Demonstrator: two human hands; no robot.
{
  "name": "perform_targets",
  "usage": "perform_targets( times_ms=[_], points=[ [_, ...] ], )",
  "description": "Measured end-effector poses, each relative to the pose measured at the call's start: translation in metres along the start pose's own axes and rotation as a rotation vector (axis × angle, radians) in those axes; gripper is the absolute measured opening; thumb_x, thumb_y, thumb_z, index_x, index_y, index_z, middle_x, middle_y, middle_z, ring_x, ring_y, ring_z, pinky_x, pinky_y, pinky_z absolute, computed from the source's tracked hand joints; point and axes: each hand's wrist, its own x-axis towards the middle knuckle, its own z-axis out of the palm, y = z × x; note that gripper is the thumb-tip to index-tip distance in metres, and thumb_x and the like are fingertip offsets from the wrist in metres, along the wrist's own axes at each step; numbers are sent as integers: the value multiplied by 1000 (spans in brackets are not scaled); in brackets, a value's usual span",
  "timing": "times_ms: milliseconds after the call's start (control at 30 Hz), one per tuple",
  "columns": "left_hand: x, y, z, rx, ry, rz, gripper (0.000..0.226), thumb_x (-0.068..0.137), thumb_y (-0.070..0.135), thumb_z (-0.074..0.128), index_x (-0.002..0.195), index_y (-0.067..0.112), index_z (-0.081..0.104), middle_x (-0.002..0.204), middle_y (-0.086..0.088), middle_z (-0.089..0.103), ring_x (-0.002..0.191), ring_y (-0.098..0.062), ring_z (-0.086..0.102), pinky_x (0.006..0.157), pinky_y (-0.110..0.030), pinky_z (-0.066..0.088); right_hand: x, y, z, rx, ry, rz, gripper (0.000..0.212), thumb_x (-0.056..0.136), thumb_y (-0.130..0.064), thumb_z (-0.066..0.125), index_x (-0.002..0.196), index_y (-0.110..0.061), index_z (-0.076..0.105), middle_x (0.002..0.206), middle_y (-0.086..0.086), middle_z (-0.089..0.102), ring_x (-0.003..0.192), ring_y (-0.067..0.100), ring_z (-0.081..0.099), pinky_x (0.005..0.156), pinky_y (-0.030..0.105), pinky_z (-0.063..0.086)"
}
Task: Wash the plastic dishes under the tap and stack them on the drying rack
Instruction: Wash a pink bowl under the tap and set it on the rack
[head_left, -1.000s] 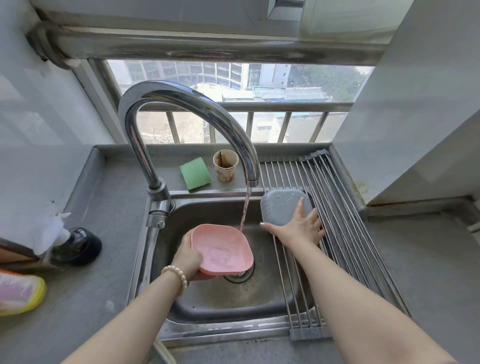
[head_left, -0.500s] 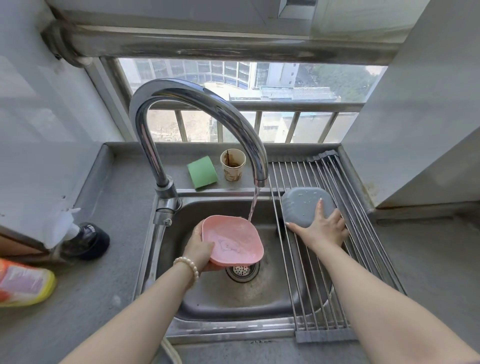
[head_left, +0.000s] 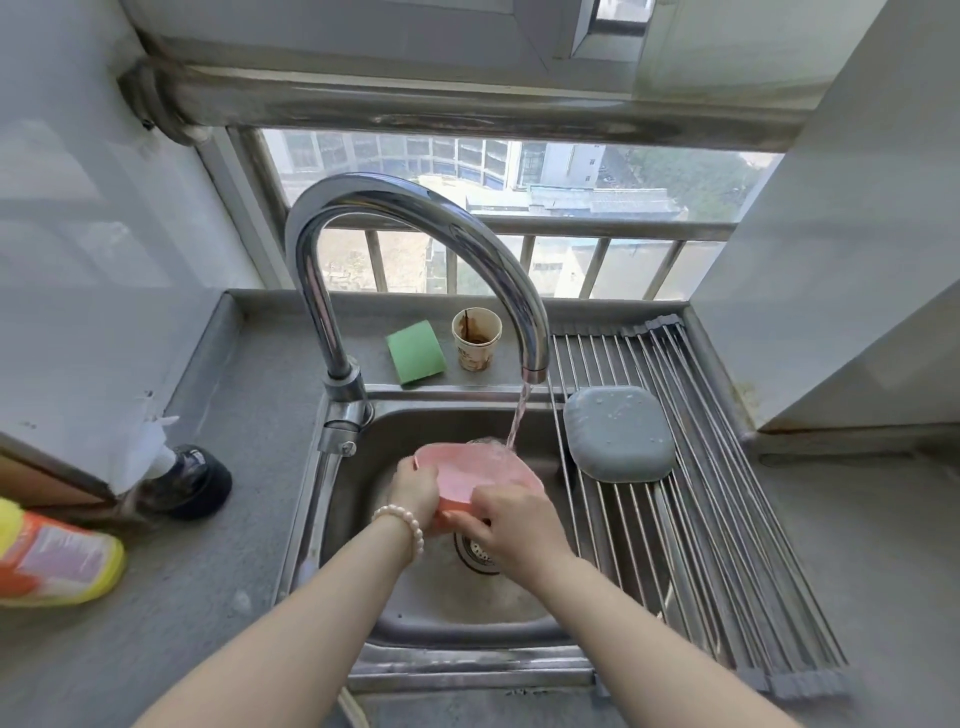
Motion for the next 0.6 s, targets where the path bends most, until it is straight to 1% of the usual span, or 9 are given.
perform_targets(
  times_ms=[67,100,167,233,300,367,433,533,600],
  points=[
    [-15,7,-2,-84,-154,-175,23,98,21,39,102,6,56,85,-16,63,57,-24,63,63,-42,58,2,12,3,-38,205,-60,49,79,-59,45,51,-20,54,52,-2,59,49,20,54,56,27,45],
    [-18,11,-2,-47,-197,-210,30,98,30,41,103,6,57,82,-14,62,60,-23,62,59,-38,57,5,16,0,21,238,-24,48,78,-59,48,47,-23,46,47,-5,52,44,17,48,52,25,39],
    [-18,17,-1,133,-218,-177,55,91,60,42,117,13,53,102,-9,61,87,-26,62,74,-37,54,13,19,-15,215,228,134,55,78,-60,55,45,-23,32,42,-8,39,45,14,37,51,27,29],
    [-11,18,2,212,-193,-5,93,70,86,41,132,17,43,128,-8,53,112,-28,55,93,-41,47,27,25,-28,439,140,283,60,81,-57,63,43,-21,35,42,-8,36,47,14,37,53,31,30],
    [-6,15,1,183,-209,224,116,41,97,47,126,19,48,125,-8,55,110,-25,57,93,-44,49,43,33,-38,624,80,389,57,82,-57,62,46,-18,41,48,-2,42,50,15,42,54,30,33],
    [-9,15,-1,185,-242,327,99,32,88,61,102,17,58,102,-6,63,94,-21,62,83,-39,54,50,37,-45,671,26,421,53,87,-54,59,53,-15,47,54,2,46,54,16,45,55,30,35],
    [-9,15,-3,191,-258,311,79,36,75,69,83,12,59,83,-6,62,80,-22,60,73,-39,50,49,39,-52,642,-12,394,40,95,-35,56,64,-10,59,63,9,55,63,15,49,58,29,37],
    [-4,8,-5,220,-308,219,68,49,69,77,75,10,56,76,-7,59,76,-24,59,70,-41,52,49,35,-72,786,75,386,21,98,-9,48,98,-2,68,89,10,67,84,18,62,73,15,46],
    [-3,4,-4,219,-299,150,50,70,56,73,79,9,58,80,-7,63,79,-27,62,75,-47,57,52,25,-94,939,205,362,30,100,-19,40,102,-7,67,96,8,70,91,18,65,85,29,50]
  ],
)
